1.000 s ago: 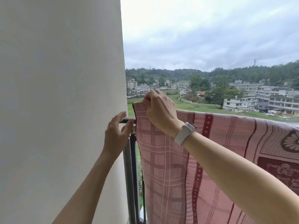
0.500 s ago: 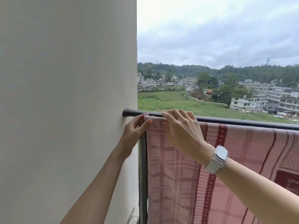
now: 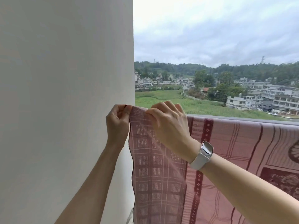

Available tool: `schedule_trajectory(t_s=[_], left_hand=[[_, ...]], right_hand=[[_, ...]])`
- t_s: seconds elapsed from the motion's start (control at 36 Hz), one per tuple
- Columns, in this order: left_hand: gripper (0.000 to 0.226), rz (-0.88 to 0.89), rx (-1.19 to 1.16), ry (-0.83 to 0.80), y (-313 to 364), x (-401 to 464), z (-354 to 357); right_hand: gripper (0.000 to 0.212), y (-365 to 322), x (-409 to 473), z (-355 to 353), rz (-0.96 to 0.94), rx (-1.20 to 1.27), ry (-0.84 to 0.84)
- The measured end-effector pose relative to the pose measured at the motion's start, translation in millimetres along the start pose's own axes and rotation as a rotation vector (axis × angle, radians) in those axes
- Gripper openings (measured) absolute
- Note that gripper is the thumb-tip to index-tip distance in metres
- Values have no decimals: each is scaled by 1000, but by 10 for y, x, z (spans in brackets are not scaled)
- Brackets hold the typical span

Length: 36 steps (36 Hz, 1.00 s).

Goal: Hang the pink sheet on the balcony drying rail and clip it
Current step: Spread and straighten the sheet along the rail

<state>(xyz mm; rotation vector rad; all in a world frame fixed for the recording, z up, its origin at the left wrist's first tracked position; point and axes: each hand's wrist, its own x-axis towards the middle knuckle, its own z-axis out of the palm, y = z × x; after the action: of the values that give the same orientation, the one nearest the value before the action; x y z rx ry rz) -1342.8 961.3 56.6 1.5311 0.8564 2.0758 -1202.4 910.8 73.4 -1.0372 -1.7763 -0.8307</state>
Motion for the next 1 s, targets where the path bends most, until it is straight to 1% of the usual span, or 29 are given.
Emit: schedule_trajectory(t_s=[0.03,0.06,0.08,0.11,0.17,0.22,0.28,0.33,0.42,0.44,0.47,0.53,0.56,0.61,0.67,0.69,0.78,0.81,0.86,0.92,0.94,1.0], left_hand=[[16,-34,-20,-37,-34,-12,-47],[14,-87,-50,-109,-74,-51,-101],[10,-143,-88,-206,-133,-101,-143],[12,-209,-137,-313,-184,-171,-183],[34,-304,-203,-512,-322,-308,-257],[50,-346,-201,-652,-461,-431,-321],[51,-419,-202,-707,-563,-543,-389],[49,-499,-198,-758,-650,-643,-437],[48,-589,-132,-867,-746,-764,-516],[50,-619,-129,-876,-792,-786,-543],[57,-649,-134,-858,-828,-807,-573],[79,-679,-188,-785,-922,-839,-626],[83,-680,-216,-727,-961,-862,-642],[78,-673,-265,-592,-1053,-919,-675],[63,-658,-268,-477,-1114,-970,-688],[54,-635,-238,-442,-1118,-987,-693],[15,-556,-119,-351,-1103,-985,-697],[8,-523,-91,-321,-1084,-986,-701],[8,-477,-84,-262,-1041,-1023,-692],[16,-497,-110,-215,-1045,-1122,-672],[21,-529,-117,-230,-1069,-1188,-665],[32,-609,-101,-349,-1174,-1338,-678]], right_hand=[[17,-27,-22,34,-16,-21,-11],[18,-49,-70,90,-30,-49,-35],[25,-51,-132,144,-36,-76,-69],[34,-40,-214,200,-45,-101,-106],[49,-5,-397,275,-86,-145,-153],[52,-6,-583,296,-134,-170,-156],[48,-40,-775,295,-164,-177,-181],[46,-75,-972,310,-154,-201,-270],[47,-117,-1291,393,-153,-226,-397],[48,-115,-1392,417,-155,-223,-425],[48,-109,-1489,434,-153,-220,-453],[48,-107,-1647,443,-136,-212,-508],[48,-113,-1707,444,-126,-209,-536],[48,-138,-1793,447,-111,-202,-572],[48,-174,-1844,459,-106,-187,-570],[49,-195,-1856,466,-104,-176,-562],[48,-260,-1842,482,-106,-140,-509],[47,-279,-1830,489,-109,-127,-487],[46,-301,-1829,507,-107,-110,-468],[48,-305,-1898,535,-96,-125,-515],[48,-305,-1967,553,-94,-140,-559],[48,-297,-2158,584,-107,-166,-656]])
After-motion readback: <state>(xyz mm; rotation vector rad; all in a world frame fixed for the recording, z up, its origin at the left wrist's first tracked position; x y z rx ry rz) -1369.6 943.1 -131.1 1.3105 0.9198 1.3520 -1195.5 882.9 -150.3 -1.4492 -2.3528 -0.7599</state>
